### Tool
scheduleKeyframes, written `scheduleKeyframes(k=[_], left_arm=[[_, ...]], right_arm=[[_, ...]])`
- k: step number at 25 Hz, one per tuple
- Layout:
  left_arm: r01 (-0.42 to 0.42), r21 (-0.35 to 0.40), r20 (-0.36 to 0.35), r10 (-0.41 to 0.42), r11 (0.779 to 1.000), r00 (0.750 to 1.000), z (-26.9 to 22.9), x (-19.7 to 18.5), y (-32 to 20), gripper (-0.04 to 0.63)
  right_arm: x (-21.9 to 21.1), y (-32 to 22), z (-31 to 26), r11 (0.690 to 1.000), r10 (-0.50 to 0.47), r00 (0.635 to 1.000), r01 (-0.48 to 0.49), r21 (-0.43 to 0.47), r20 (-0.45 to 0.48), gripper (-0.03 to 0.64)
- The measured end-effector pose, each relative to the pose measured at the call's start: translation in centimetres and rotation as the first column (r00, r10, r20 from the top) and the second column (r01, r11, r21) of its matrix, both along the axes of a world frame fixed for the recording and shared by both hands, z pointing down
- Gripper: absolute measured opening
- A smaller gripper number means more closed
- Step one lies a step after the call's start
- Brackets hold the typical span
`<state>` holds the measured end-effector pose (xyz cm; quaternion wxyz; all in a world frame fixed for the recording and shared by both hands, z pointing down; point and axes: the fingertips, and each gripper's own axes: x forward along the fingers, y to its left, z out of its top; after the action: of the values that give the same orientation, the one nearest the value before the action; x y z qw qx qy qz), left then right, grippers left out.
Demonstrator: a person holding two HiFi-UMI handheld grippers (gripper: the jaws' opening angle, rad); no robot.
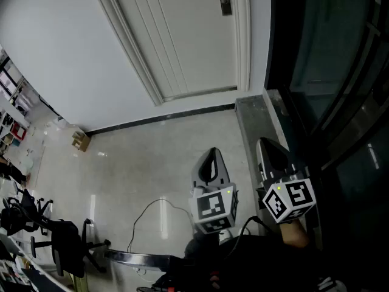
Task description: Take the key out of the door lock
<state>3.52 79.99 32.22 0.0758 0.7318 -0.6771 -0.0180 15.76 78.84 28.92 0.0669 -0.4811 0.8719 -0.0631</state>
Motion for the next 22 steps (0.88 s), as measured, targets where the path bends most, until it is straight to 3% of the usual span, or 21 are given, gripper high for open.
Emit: scheduleKeyframes(k=[18, 22], left_arm=[[0.008, 0.003, -0.015, -0.008, 1.000, 1.000, 0.1, -1.0, 0.7, 0.000], [-0.013, -0.029, -0.029, 0.012, 0.999, 1.000, 0.9, -1.8, 0.7, 0.000]], right_arm=[[-0.6, 0.4, 0.2, 1.000, 0.007, 1.000, -0.007, -0.007, 0.017, 0.002], [-1.4, 0.2, 0.7, 1.000, 0.027, 1.000, -0.027, -0.014, 0.005, 0.002]])
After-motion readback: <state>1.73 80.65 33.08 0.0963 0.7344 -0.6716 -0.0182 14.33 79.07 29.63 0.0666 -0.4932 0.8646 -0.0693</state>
